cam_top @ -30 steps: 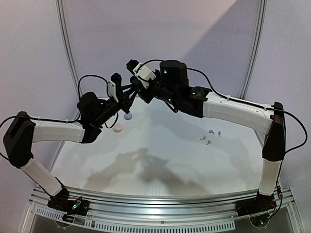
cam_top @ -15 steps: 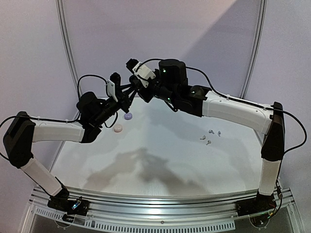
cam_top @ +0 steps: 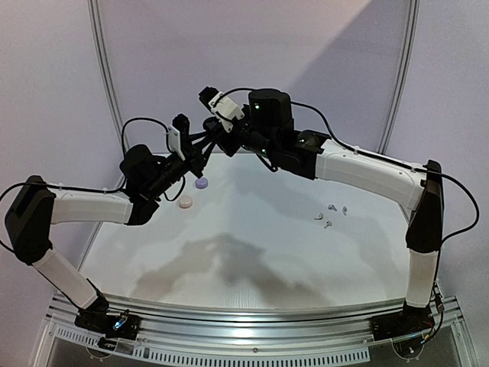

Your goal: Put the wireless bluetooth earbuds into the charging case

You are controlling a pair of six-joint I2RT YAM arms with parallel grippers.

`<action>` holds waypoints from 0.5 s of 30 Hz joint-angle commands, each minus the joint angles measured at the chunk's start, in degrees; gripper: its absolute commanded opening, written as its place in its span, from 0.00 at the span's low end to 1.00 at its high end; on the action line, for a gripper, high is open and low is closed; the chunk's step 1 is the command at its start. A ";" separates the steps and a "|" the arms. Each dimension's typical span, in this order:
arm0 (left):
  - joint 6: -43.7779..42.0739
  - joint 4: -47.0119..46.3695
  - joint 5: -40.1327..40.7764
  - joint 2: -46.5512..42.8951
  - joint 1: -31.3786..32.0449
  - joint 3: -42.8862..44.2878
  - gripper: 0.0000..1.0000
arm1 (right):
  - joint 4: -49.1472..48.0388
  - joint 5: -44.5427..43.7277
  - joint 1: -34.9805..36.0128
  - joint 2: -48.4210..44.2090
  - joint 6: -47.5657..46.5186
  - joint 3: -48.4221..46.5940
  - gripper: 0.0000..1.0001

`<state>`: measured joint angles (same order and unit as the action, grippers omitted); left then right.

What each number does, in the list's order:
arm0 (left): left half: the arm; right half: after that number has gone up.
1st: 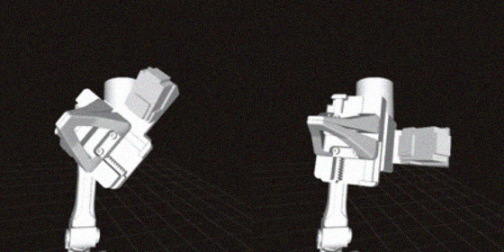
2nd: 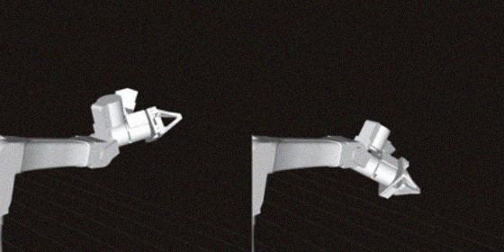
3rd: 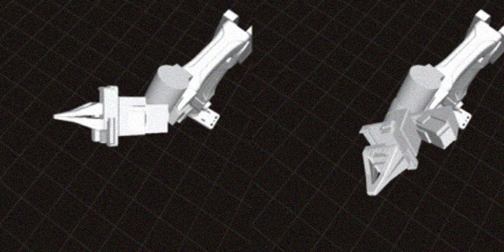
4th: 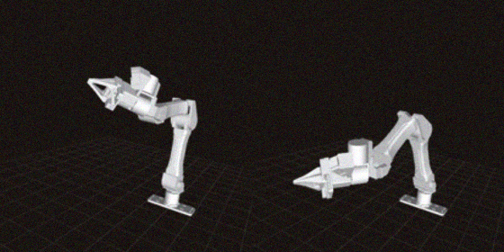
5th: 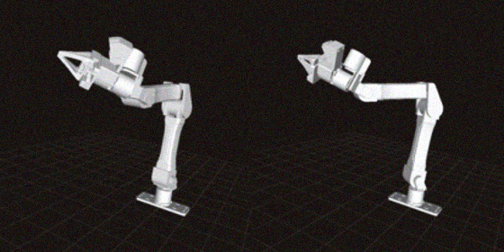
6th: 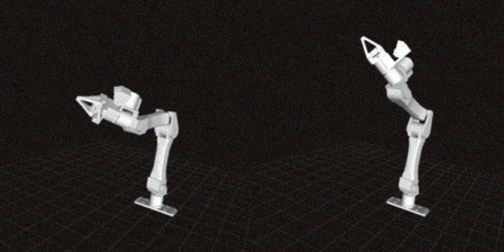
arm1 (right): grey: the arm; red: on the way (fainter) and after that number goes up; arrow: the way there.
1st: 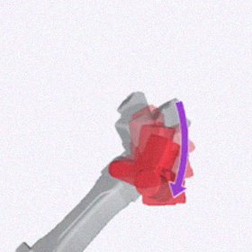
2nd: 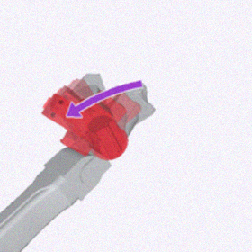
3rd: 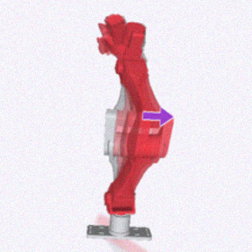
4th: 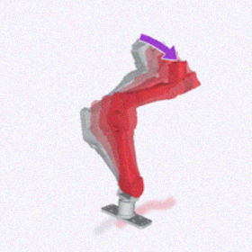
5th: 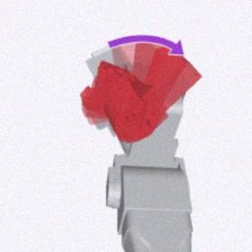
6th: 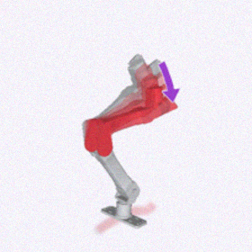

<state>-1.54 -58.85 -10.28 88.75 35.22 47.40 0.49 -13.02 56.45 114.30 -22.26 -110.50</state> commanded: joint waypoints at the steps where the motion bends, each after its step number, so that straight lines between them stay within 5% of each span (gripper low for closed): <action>1: 1.07 -4.22 -1.55 -1.12 0.11 -0.02 0.00 | 4.23 1.19 -0.82 1.25 0.88 -0.94 0.37; 15: 1.35 -3.30 -2.91 -1.04 0.11 0.23 0.00 | 6.98 2.61 -0.25 2.39 0.38 -5.34 0.49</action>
<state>-0.54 -59.77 -10.96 88.75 35.22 47.40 4.27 -11.25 56.36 114.67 -21.89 -113.49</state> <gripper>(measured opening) 0.203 0.470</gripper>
